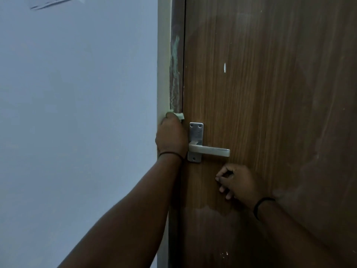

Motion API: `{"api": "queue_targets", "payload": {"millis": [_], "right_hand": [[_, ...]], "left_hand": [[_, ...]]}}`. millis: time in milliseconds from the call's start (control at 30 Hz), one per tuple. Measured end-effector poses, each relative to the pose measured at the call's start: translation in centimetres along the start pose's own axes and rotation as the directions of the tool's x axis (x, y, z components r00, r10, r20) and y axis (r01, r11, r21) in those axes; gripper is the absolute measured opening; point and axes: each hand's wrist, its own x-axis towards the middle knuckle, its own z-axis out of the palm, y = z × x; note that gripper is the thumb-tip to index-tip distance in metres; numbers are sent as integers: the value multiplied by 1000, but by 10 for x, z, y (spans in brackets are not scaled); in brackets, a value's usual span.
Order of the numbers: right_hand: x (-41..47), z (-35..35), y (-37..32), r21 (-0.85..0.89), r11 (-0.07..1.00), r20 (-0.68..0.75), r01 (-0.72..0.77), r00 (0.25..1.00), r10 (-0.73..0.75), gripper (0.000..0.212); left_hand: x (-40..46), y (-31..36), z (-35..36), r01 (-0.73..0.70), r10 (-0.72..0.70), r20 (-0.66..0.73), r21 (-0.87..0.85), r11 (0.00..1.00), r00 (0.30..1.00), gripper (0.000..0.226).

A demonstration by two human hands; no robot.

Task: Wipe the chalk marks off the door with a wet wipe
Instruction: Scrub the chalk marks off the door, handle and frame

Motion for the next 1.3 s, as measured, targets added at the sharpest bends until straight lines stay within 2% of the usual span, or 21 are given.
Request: {"api": "queue_targets", "payload": {"millis": [133, 233, 333, 400, 500, 600, 667, 700, 733, 800, 867, 967, 1067, 1200, 1233, 1267, 1300], "right_hand": [[0, 1, 1, 26, 1000, 4, 4, 1000, -4, 18], [-3, -3, -3, 28, 1000, 20, -6, 1000, 5, 14], [-5, -8, -10, 14, 1000, 30, -27, 999, 27, 12], [-10, -7, -14, -97, 995, 45, -7, 999, 12, 14], [-23, 2, -29, -217, 973, 99, 80, 993, -60, 20], [-34, 8, -61, -271, 908, 68, 320, 947, -313, 17], [-36, 9, -85, -336, 814, -63, 474, 851, -521, 17], [-35, 10, -96, -357, 787, -116, 503, 812, -572, 23], [-34, 10, -107, -356, 785, -126, 507, 806, -578, 34], [-31, 11, -126, -329, 799, -36, 504, 839, -544, 54], [-26, 13, -136, -316, 795, 47, 517, 846, -532, 60], [-21, 17, -138, -361, 765, 53, 532, 831, -553, 52], [-16, 19, -135, -353, 767, -3, 536, 819, -574, 40], [-8, 15, -133, -407, 750, 26, 521, 828, -561, 23], [-7, 14, -134, -408, 754, 2, 514, 827, -563, 20], [-4, 13, -136, -407, 763, -42, 503, 824, -565, 19], [-1, 12, -139, -401, 772, -95, 494, 815, -571, 19]], "left_hand": [[-16, -10, 5, 12, -20, 116, 71, 997, 993, 15], [-49, -34, 8, 3, -47, 285, 153, 988, 957, 18], [-77, -49, 1, 66, -106, 370, 120, 991, 923, 17], [-85, -52, -6, 178, -187, 337, 60, 982, 923, 16], [-81, -49, -16, 326, -271, 321, -131, 936, 907, 16], [-74, -47, -28, 357, -252, 342, -293, 887, 905, 12], [-72, -47, -39, 375, -223, 379, -396, 838, 898, 9], [-71, -47, -43, 408, -216, 418, -453, 793, 883, 8], [-70, -48, -48, 452, -206, 469, -505, 736, 859, 8], [-68, -48, -57, 529, -161, 564, -585, 615, 810, 9], [-64, -49, -65, 561, -91, 620, -626, 541, 779, 10], [-58, -49, -72, 595, -31, 657, -661, 458, 754, 9], [-53, -49, -71, 649, -62, 684, -655, 387, 727, 9], [-55, -47, -61, 705, -136, 701, -650, 282, 700, 17], [-57, -47, -58, 702, -154, 691, -655, 279, 706, 16], [-59, -47, -52, 680, -170, 666, -661, 318, 727, 14], [-61, -48, -46, 620, -189, 607, -654, 434, 772, 13]]}}
